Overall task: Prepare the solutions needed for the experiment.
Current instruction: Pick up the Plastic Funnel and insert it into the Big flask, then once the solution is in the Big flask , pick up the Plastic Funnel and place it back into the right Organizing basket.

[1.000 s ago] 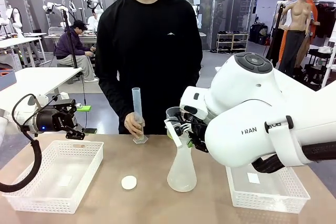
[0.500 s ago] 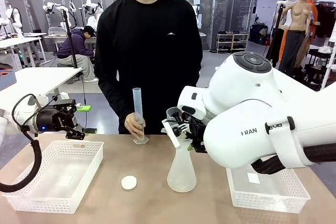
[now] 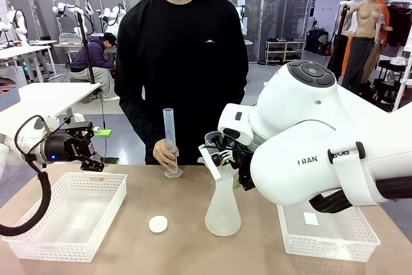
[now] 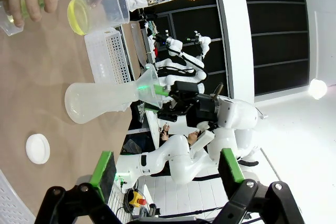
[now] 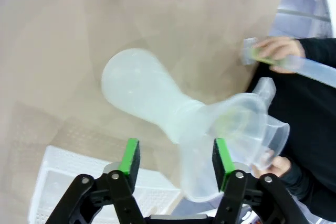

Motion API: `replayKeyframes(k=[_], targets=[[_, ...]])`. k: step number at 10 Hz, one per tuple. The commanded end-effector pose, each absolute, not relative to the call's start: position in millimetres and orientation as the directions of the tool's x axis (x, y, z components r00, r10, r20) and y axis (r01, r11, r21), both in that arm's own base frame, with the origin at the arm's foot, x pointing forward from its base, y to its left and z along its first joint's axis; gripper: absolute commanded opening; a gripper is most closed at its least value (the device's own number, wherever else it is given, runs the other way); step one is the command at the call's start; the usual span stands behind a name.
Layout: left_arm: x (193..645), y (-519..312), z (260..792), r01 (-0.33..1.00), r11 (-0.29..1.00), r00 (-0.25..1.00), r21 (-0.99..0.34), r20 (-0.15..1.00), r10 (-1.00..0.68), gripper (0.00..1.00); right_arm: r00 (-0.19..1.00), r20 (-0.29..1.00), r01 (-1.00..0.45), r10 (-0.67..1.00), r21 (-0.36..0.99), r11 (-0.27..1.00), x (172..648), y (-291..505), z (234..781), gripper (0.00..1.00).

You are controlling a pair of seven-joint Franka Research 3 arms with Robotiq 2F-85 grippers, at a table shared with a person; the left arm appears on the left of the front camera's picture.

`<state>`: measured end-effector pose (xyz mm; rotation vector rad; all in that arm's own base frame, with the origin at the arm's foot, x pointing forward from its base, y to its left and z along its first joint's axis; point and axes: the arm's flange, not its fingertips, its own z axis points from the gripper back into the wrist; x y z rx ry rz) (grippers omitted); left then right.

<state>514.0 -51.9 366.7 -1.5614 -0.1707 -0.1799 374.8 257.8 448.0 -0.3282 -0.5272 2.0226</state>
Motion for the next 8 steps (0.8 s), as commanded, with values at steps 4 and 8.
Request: replayKeyframes(k=[4, 8], targets=[[514.3, -52.5, 368.8, 0.219, 0.005, 0.976, -0.976, 0.219, -0.005, 1.00, -0.486, -0.004, -0.730, 0.874, -0.549, -0.408, 375.9, 259.1, 455.1, 1.00], [514.3, -52.5, 368.8, 0.219, 0.005, 0.976, -0.976, 0.219, -0.005, 1.00, -0.486, -0.004, -0.730, 0.874, -0.549, -0.408, 375.9, 259.1, 455.1, 1.00]])
